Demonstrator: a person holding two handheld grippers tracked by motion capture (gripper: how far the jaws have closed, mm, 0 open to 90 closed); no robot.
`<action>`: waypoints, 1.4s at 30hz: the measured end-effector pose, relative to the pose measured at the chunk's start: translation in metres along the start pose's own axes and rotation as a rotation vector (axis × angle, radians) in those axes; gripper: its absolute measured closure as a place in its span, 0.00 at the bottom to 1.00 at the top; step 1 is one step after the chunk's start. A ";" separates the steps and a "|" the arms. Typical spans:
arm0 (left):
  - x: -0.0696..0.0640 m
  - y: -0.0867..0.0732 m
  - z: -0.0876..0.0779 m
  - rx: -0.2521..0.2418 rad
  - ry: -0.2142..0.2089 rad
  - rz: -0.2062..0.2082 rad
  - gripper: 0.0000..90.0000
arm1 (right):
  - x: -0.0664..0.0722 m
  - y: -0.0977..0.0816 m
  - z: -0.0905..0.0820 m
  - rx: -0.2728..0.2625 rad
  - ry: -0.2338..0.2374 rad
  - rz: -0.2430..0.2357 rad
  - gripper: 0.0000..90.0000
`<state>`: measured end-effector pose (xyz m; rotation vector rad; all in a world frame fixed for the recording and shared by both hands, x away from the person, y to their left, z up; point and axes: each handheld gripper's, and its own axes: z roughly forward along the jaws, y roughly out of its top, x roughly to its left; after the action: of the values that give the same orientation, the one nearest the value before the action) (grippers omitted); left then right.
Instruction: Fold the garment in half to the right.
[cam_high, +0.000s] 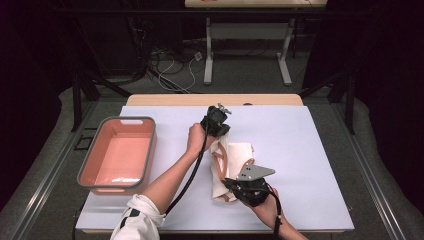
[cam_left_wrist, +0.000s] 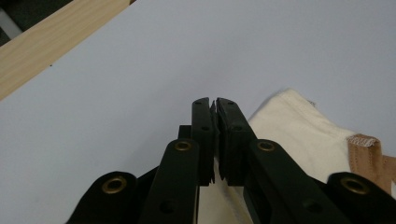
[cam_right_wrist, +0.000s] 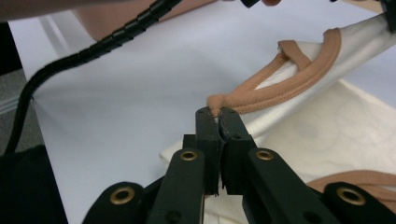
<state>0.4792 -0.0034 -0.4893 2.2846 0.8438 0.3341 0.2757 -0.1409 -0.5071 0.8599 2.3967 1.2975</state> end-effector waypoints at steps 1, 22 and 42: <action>-0.001 0.000 0.002 0.004 -0.004 0.006 0.96 | 0.000 -0.002 0.000 0.003 -0.008 0.000 0.98; -0.012 -0.016 0.031 0.017 -0.031 -0.046 0.52 | -0.010 -0.026 0.009 0.164 -0.037 -0.011 0.96; -0.015 -0.068 -0.034 -0.069 0.009 -0.029 0.16 | -0.023 -0.016 0.000 0.174 0.032 0.038 0.22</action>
<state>0.4201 0.0420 -0.5098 2.2066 0.8568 0.3556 0.2881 -0.1617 -0.5216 0.9422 2.5595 1.1372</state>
